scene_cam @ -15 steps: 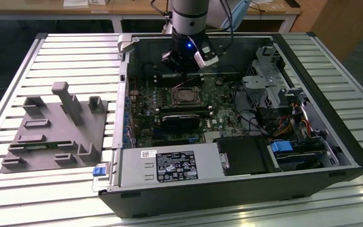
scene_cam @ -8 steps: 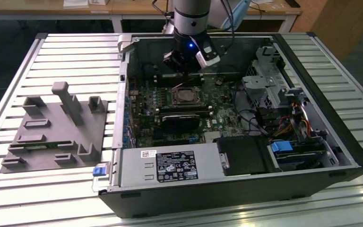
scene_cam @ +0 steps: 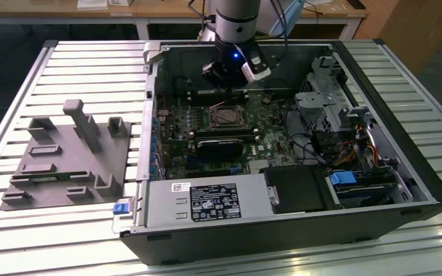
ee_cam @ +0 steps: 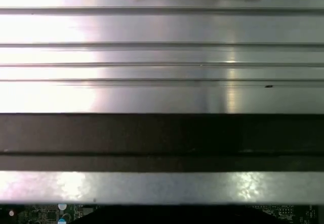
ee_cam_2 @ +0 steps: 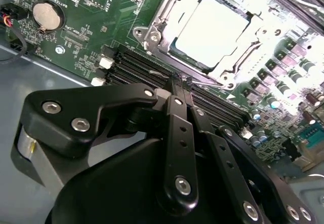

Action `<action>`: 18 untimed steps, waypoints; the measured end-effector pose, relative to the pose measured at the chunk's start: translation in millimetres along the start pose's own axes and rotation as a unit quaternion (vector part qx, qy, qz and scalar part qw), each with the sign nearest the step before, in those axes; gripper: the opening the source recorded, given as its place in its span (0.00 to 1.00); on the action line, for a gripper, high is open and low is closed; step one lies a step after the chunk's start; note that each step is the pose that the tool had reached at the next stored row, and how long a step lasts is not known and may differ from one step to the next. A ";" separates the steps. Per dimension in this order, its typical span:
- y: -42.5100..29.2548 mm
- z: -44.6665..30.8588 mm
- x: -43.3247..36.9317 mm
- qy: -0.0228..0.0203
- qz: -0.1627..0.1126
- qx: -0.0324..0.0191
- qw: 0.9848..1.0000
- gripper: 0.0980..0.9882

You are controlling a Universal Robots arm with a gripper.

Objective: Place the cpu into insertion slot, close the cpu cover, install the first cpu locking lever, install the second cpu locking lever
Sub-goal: 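Install the first cpu locking lever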

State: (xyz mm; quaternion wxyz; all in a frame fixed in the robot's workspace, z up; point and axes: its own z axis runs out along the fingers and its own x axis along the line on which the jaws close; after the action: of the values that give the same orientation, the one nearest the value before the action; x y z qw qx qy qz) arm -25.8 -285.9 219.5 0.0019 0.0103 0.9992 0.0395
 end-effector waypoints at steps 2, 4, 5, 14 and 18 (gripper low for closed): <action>0.5 1.0 -1.1 0.000 0.000 0.000 1.000 0.02; 0.9 2.0 -2.4 0.000 0.000 0.000 1.000 0.02; 1.0 2.6 -2.9 0.000 0.000 0.001 1.000 0.02; 0.7 8.0 -7.9 0.000 0.000 0.001 1.000 0.02; 0.5 10.5 -9.2 0.000 0.000 0.003 1.000 0.02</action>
State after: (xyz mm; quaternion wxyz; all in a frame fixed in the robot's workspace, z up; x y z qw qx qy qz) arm -16.5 -284.8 209.2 0.0020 0.0103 0.9993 0.0366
